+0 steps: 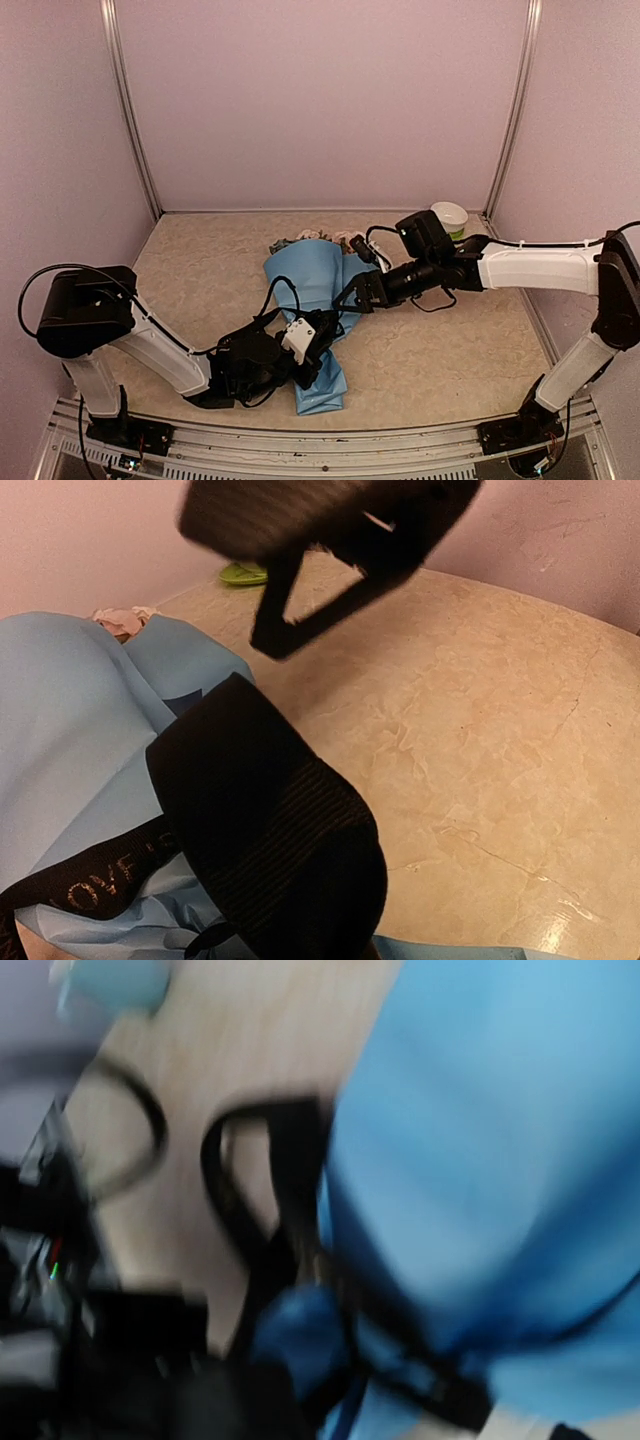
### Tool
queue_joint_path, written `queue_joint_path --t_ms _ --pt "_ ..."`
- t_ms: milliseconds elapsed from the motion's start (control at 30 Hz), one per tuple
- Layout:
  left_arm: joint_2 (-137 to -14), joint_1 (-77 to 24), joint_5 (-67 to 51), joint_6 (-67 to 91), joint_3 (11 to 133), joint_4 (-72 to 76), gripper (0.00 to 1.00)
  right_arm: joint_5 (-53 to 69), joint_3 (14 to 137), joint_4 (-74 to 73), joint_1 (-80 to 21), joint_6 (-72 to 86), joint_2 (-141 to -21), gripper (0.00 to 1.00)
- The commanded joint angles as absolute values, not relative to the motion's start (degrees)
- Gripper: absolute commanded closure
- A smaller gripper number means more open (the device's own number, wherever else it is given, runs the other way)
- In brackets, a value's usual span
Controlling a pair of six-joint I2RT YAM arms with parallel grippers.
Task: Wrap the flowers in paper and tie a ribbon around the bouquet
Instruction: Pass from the left arm to the right
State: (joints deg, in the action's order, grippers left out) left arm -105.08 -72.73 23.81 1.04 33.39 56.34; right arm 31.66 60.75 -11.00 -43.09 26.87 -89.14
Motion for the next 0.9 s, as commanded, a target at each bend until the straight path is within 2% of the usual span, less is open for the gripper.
queue_joint_path --t_ms 0,200,267,300,467,500,533,600,633,667,700,733,800,867 --pt "-105.5 -72.8 24.4 1.0 34.0 58.0 1.00 41.7 55.8 1.4 -44.3 32.6 -90.5 0.02" --pt "-105.6 -72.7 24.2 1.1 34.2 57.8 1.00 43.3 56.1 4.0 -47.4 32.8 -93.6 0.11" --pt "-105.6 -72.7 24.1 1.1 34.3 57.7 1.00 43.5 56.2 4.5 -47.4 33.1 -95.1 0.18" --pt "-105.5 -72.6 24.2 1.1 34.3 57.7 1.00 43.4 56.6 4.1 -47.5 32.9 -95.8 0.25" --pt "-105.1 -72.4 23.9 1.3 34.3 56.5 1.00 45.4 58.8 3.9 -47.5 32.7 -98.4 0.78" --pt "-105.1 -72.4 23.9 1.4 34.3 56.2 1.00 45.2 59.2 3.6 -47.5 32.5 -98.4 0.96" --pt "-105.0 -72.3 23.8 1.7 34.3 55.9 1.00 44.5 59.4 3.2 -47.4 32.2 -98.1 1.00" --pt "-104.4 -72.0 23.1 3.0 34.8 53.3 0.99 43.6 59.5 2.5 -47.4 31.3 -97.6 1.00" --pt "-103.7 -71.8 22.9 4.5 35.5 50.1 0.80 43.1 59.4 2.0 -47.3 31.0 -97.3 1.00" --pt "-102.5 -71.7 22.8 6.5 36.6 45.7 0.56 42.7 59.4 1.6 -47.1 30.7 -97.1 1.00" --pt "-101.1 -71.5 22.5 8.5 37.6 41.2 0.39 42.4 59.4 1.2 -47.0 30.5 -97.2 1.00" --pt "-99.2 -71.6 21.7 10.2 38.2 37.0 0.30 42.2 59.3 1.1 -46.9 30.3 -97.3 1.00" --pt "-95.1 -71.8 19.4 12.5 38.3 30.7 0.05 41.9 59.4 0.8 -46.6 30.0 -97.7 1.00" --pt "-91.1 -71.9 18.6 15.1 38.4 24.2 0.01 41.4 59.5 0.6 -46.5 29.7 -97.8 1.00"
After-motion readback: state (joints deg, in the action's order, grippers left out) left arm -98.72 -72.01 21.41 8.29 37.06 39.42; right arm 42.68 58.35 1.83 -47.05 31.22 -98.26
